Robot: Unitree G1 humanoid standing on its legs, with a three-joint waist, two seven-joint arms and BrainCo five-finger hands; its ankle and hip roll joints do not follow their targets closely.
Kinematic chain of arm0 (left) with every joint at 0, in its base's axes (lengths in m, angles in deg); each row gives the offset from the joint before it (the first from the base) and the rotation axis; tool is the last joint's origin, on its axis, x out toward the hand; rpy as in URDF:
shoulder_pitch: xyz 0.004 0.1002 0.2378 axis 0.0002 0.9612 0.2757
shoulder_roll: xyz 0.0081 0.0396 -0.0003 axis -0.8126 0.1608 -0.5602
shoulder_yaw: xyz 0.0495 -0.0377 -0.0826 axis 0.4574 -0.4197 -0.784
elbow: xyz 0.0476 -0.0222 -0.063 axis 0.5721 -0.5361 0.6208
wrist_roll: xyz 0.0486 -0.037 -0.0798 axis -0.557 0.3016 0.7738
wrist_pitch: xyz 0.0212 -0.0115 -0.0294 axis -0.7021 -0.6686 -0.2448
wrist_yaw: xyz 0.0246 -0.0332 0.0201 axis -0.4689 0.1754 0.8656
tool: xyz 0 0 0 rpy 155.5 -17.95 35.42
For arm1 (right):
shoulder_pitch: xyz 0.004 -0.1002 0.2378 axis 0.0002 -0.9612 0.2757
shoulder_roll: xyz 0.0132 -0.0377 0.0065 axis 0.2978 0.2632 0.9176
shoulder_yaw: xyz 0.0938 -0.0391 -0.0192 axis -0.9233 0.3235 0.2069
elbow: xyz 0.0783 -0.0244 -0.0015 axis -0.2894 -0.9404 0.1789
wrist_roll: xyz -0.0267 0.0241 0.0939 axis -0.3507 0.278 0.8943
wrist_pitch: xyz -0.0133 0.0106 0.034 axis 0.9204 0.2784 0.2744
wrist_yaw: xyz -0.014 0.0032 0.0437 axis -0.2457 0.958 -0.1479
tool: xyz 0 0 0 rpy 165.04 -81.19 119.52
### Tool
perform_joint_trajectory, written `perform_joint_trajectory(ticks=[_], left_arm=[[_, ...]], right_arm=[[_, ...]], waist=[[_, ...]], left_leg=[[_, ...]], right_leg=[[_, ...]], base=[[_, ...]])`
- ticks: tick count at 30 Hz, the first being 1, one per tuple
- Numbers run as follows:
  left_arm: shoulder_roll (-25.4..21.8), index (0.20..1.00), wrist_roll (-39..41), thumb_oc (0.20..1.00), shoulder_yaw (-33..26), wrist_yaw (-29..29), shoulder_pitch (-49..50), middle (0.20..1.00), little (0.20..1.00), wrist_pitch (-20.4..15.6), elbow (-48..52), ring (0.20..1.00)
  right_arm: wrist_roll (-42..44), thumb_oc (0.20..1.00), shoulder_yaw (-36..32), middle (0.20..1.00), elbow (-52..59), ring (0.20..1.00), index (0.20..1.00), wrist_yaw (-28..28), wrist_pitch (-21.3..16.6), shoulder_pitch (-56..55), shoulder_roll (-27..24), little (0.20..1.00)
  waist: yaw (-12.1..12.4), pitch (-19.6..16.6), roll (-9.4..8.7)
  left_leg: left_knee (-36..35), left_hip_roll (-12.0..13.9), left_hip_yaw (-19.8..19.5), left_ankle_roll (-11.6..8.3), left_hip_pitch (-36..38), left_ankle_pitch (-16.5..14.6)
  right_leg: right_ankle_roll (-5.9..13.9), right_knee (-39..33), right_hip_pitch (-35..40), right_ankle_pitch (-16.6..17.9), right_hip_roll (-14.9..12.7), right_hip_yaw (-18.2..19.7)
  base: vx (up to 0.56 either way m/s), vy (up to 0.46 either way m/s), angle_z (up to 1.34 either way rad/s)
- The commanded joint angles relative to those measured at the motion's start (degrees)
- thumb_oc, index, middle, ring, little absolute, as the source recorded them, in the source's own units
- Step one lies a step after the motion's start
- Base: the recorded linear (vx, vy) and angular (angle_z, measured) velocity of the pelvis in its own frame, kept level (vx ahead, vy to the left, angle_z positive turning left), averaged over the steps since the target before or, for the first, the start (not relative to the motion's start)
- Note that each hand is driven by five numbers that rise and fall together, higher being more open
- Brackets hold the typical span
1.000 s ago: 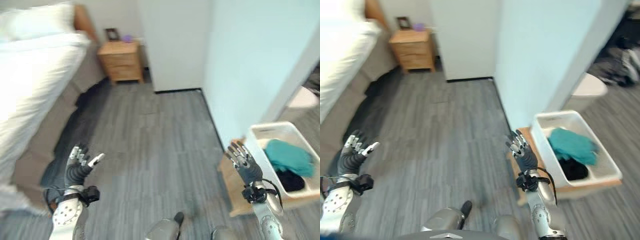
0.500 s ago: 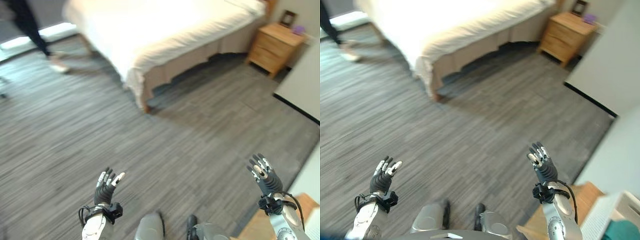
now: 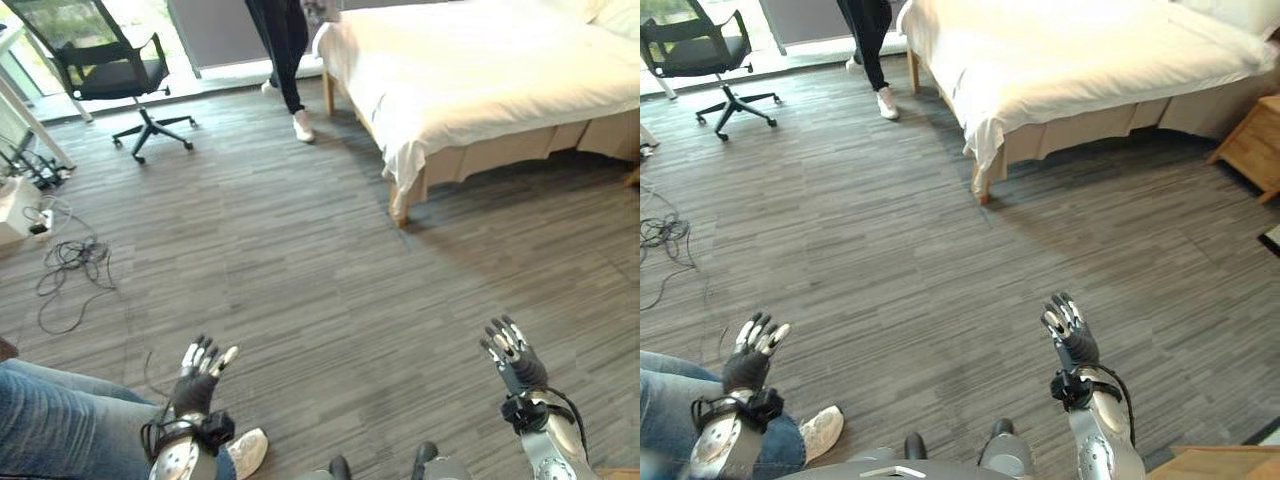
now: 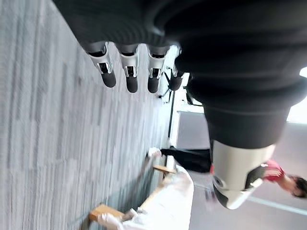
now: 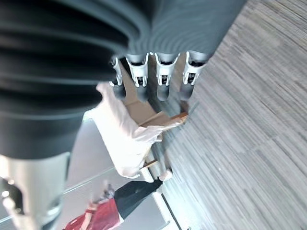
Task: Pick up bed clothes into laundry basket.
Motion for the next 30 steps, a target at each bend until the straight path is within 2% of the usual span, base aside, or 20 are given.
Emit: perform_joint_trajectory(ticks=[1,12,13,17,20,24,26,30], left_arm=[[-1.0,1.0,-0.32,1.0,0.32,0.49,-2.3,1.0,1.0,-1.4,3.77,1.0],[-1.55,1.0,0.33,1.0,2.94,1.68,-3.83,1.0,1.0,-1.26,2.29,1.0],[-2.48,1.0,-0.47,1.0,4.23,-0.19,-5.37,1.0,1.0,-0.76,-0.19,1.0],[-0.8,1.0,0.4,1.0,2.94,-1.21,-3.01,1.0,1.0,-0.08,-0.69,1.0],[-2.42,1.0,-1.14,1.0,3.01,-1.46,-3.89,1.0,1.0,-0.25,-0.81,1.0],[-3.28,1.0,-1.22,1.0,3.2,-1.91,-5.19,1.0,1.0,-0.66,-1.63,1.0],[-4.36,1.0,-1.67,1.0,3.47,-1.45,-5.62,1.0,1.0,-0.36,-2.38,1.0],[-5.47,1.0,-2.22,1.0,3.47,-1.43,-6.59,1.0,1.0,-0.41,-2.81,1.0]], right_arm=[[-1.34,1.0,-0.26,1.0,2.29,1.0,1.0,0.55,-1.14,-0.12,-1.65,1.0],[-0.13,1.0,0.25,1.0,2.16,1.0,1.0,1.88,-0.68,-1.37,-1.91,1.0],[-11.23,1.0,-3.17,1.0,-3.78,1.0,1.0,-6.19,-0.58,1.33,-4.81,1.0],[-12.57,1.0,-2.5,1.0,-2.18,1.0,1.0,-6.25,0.35,1.19,-4.82,1.0],[-14.92,1.0,-4.32,1.0,-0.45,1.0,1.0,-8.89,-1.37,3.47,-5.42,1.0],[-16.25,1.0,-3.84,1.0,-0.97,1.0,1.0,-9.03,-1.28,4.39,-6.17,1.0],[-18.06,1.0,-2.67,1.0,-2.3,1.0,1.0,-8.15,0.02,5.24,-7.73,1.0],[-16.87,1.0,-1.06,1.0,-2.04,1.0,1.0,-7.33,0.28,7.37,-7.94,1.0]], waist=[[-0.62,-0.16,0.81],[-2.14,-0.88,0.08],[-4.05,2.04,2.07],[-3.54,1.04,2.0],[-3.52,0.67,1.31],[-3.14,0.39,0.72],[-2.4,0.12,0.0],[-1.7,0.01,-0.49]], left_leg=[[-1.18,6.04,-7.82,-2.0,-0.76,-1.73],[-1.18,6.58,-5.87,-2.02,0.91,-2.12],[2.32,8.56,-8.86,-4.59,-4.95,2.44],[0.06,7.9,-8.83,-3.79,-2.33,1.72],[0.26,6.88,-10.39,-2.79,-2.26,0.95],[0.24,6.39,-10.97,-2.4,-2.41,0.68],[-0.25,6.16,-11.1,-2.23,-2.23,0.51],[-0.63,5.84,-10.78,-2.09,-2.33,0.35]], right_leg=[[0.67,-2.71,3.03,-2.51,2.32,-0.36],[1.37,-2.86,3.46,-2.13,2.74,1.66],[-0.6,-3.87,4.53,-6.89,6.69,5.64],[0.21,-5.5,6.22,-5.68,6.26,6.42],[0.37,-5.73,6.67,-5.44,6.18,9.7],[0.54,-6.16,6.9,-5.27,5.99,10.0],[0.86,-7.13,7.4,-4.85,5.81,9.67],[1.55,-8.25,7.4,-3.88,5.5,9.46]], base=[[-0.02,0.041,-0.2],[0.01,0.004,-0.21],[0.0,0.0,0.0],[-0.01,0.066,-0.04],[0.07,0.133,0.0],[0.05,0.048,0.12],[0.08,0.05,-0.03],[0.04,0.047,-0.03]])
